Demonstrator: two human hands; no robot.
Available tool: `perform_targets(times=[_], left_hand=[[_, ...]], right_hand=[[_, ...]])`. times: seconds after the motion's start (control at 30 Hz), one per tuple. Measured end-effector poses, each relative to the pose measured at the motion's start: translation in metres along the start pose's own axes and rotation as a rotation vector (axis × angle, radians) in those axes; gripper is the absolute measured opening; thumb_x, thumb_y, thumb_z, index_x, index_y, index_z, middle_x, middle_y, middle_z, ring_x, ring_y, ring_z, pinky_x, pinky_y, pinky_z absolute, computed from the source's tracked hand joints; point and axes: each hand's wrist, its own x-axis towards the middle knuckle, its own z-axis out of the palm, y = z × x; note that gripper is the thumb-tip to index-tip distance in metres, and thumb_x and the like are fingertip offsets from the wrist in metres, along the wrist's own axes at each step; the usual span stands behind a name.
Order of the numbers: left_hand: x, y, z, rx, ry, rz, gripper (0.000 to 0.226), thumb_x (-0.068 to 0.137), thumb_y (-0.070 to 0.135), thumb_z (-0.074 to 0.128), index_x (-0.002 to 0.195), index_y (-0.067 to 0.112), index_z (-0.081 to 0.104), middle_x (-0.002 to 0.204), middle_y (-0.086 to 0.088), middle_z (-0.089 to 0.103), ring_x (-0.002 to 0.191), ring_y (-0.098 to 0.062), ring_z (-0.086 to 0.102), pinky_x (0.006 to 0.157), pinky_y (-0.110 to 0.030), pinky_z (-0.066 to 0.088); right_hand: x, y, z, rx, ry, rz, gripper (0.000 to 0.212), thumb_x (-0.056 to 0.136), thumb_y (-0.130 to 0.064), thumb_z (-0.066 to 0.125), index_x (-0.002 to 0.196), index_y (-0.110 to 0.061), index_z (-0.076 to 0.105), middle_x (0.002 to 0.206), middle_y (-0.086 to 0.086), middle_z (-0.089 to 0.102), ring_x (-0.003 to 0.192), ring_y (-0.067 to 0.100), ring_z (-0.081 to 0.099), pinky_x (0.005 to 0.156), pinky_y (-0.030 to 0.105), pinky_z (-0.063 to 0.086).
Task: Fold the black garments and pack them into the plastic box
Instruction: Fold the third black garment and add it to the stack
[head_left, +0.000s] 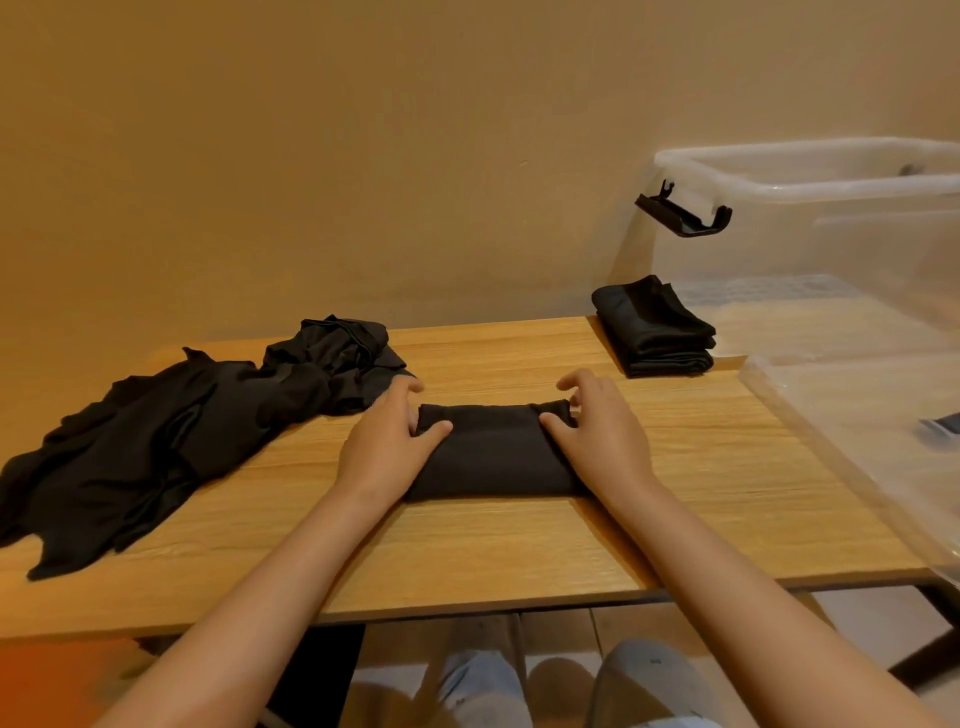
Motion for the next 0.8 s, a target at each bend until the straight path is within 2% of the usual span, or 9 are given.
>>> perform_targets(times=[0.1,0.17,0.23,0.37,0.47,0.53,0.6,0.7,0.8], left_hand=[[-0.004,0.006,-0.008,0.025,0.071,0.209,0.052,0.093,0.031,0.062,0.14,0.025,0.042,0.131,0.006,0.05,0.121,-0.011,0.047,0.105,-0.033,0.037],[-0.011,0.017,-0.014,0.08,0.036,0.347,0.044,0.098,0.032,0.052,0.14,0.027,0.044,0.138,0.011,0.048,0.13,-0.007,0.039,0.11,-0.029,0.026],[-0.019,0.021,-0.009,0.181,-0.088,0.426,0.045,0.101,0.036,0.042,0.145,0.027,0.038,0.147,0.011,0.042,0.137,-0.005,0.032,0.113,-0.027,0.02],[-0.023,0.011,0.007,0.284,-0.339,0.352,0.062,0.099,0.054,0.026,0.155,0.029,0.013,0.161,0.014,0.013,0.147,0.0,0.005,0.122,-0.033,0.007],[-0.017,0.001,0.003,0.253,-0.456,0.375,0.095,0.077,0.082,0.028,0.155,0.034,0.004,0.154,0.026,0.0,0.145,0.005,-0.006,0.122,-0.03,0.001],[-0.011,-0.002,-0.003,0.293,-0.511,0.426,0.108,0.065,0.091,0.03,0.154,0.039,0.0,0.155,0.027,-0.006,0.143,0.007,-0.012,0.12,-0.029,-0.003],[-0.004,-0.002,-0.007,0.352,-0.539,0.474,0.101,0.068,0.086,0.034,0.152,0.043,-0.001,0.156,0.026,-0.01,0.141,0.009,-0.016,0.118,-0.025,-0.009],[0.013,0.004,-0.008,0.448,-0.518,0.562,0.088,0.077,0.077,0.033,0.151,0.043,0.001,0.156,0.023,-0.01,0.139,0.008,-0.017,0.113,-0.021,-0.015],[0.041,0.008,-0.001,0.478,-0.414,0.639,0.077,0.084,0.07,0.035,0.152,0.043,0.011,0.16,0.017,0.005,0.145,0.0,-0.005,0.115,-0.023,-0.008]], right_hand=[[-0.006,-0.009,-0.012,-0.021,0.071,-0.288,0.032,0.091,-0.024,0.062,0.122,-0.021,0.058,0.124,-0.004,0.055,0.121,0.011,0.044,0.102,0.028,0.039],[-0.012,-0.02,-0.017,-0.064,-0.032,-0.464,0.034,0.094,-0.028,0.055,0.127,-0.022,0.056,0.134,-0.005,0.052,0.132,0.011,0.037,0.113,0.031,0.027],[-0.019,-0.025,-0.012,-0.152,-0.201,-0.559,0.043,0.099,-0.035,0.045,0.141,-0.023,0.046,0.15,-0.006,0.039,0.143,0.011,0.022,0.116,0.029,0.011],[-0.02,-0.015,-0.001,-0.274,-0.458,-0.5,0.052,0.103,-0.046,0.022,0.153,-0.031,0.017,0.161,-0.01,0.012,0.148,0.007,0.001,0.12,0.03,-0.002],[-0.018,-0.01,-0.003,-0.267,-0.513,-0.502,0.059,0.1,-0.055,0.024,0.154,-0.033,0.012,0.162,-0.011,0.005,0.148,0.006,-0.004,0.12,0.031,-0.005],[-0.017,-0.006,-0.008,-0.238,-0.523,-0.525,0.07,0.093,-0.065,0.032,0.154,-0.034,0.011,0.162,-0.011,0.004,0.148,0.006,-0.005,0.12,0.03,-0.006],[-0.016,0.001,-0.013,-0.235,-0.529,-0.538,0.078,0.089,-0.069,0.038,0.153,-0.036,0.01,0.161,-0.012,0.002,0.147,0.005,-0.006,0.119,0.028,-0.008],[-0.013,0.009,-0.019,-0.254,-0.522,-0.489,0.075,0.092,-0.065,0.039,0.153,-0.036,0.008,0.161,-0.012,0.0,0.147,0.004,-0.008,0.115,0.025,-0.011],[-0.003,0.015,-0.021,-0.299,-0.487,-0.41,0.073,0.094,-0.063,0.036,0.154,-0.033,0.007,0.162,-0.008,-0.001,0.147,0.007,-0.008,0.116,0.028,-0.009]])
